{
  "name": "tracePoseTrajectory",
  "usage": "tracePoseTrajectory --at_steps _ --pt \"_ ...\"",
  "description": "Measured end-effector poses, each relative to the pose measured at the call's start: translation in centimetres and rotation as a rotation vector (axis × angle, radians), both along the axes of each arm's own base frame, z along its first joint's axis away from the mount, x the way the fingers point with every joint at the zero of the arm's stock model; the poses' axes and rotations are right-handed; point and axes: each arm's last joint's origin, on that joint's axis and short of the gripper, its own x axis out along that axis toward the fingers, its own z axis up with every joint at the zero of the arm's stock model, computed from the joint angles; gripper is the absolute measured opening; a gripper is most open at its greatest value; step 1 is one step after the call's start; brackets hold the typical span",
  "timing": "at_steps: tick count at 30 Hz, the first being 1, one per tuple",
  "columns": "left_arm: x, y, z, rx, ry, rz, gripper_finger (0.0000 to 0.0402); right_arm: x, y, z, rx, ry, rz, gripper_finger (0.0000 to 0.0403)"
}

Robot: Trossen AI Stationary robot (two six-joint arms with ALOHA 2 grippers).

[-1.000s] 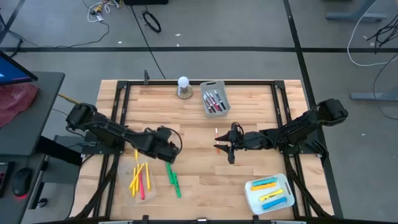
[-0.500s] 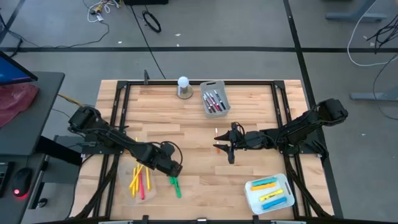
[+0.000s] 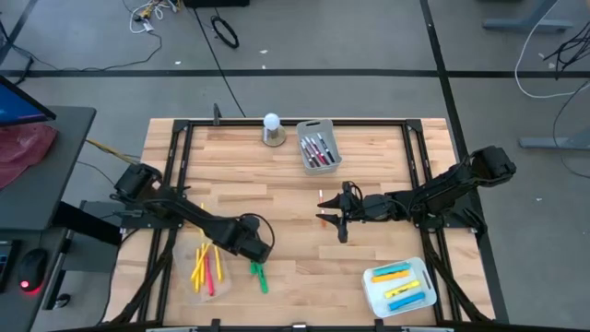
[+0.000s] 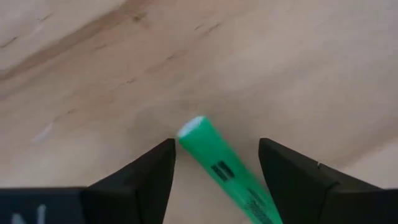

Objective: Pick & Place Markers
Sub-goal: Put the green highlighter pen into the white bin

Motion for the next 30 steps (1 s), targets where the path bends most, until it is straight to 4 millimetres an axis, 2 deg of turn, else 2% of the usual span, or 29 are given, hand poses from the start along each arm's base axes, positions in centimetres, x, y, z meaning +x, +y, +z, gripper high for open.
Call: tracePoseTrajectory --at_steps 12,19,25,30 --pt "0.4 0.7 -1.0 0.080 0.019 0.020 0.0137 0.0 0.0 0.0 0.000 -0.003 0.000 0.0155" --pt "0.7 1.2 -1.1 0.236 -0.056 0.023 0.0079 0.0 0.0 0.0 -0.024 0.000 0.007 0.0155" --pt "2.1 2.7 -0.7 0.406 -0.164 -0.009 0.0074 0.0 0.0 -0.1 -0.039 0.014 0.010 0.0155" --pt "5.5 4.8 0.7 0.461 -0.351 -0.155 0.0079 -0.3 0.0 -0.8 -0.034 0.086 0.031 0.0155"
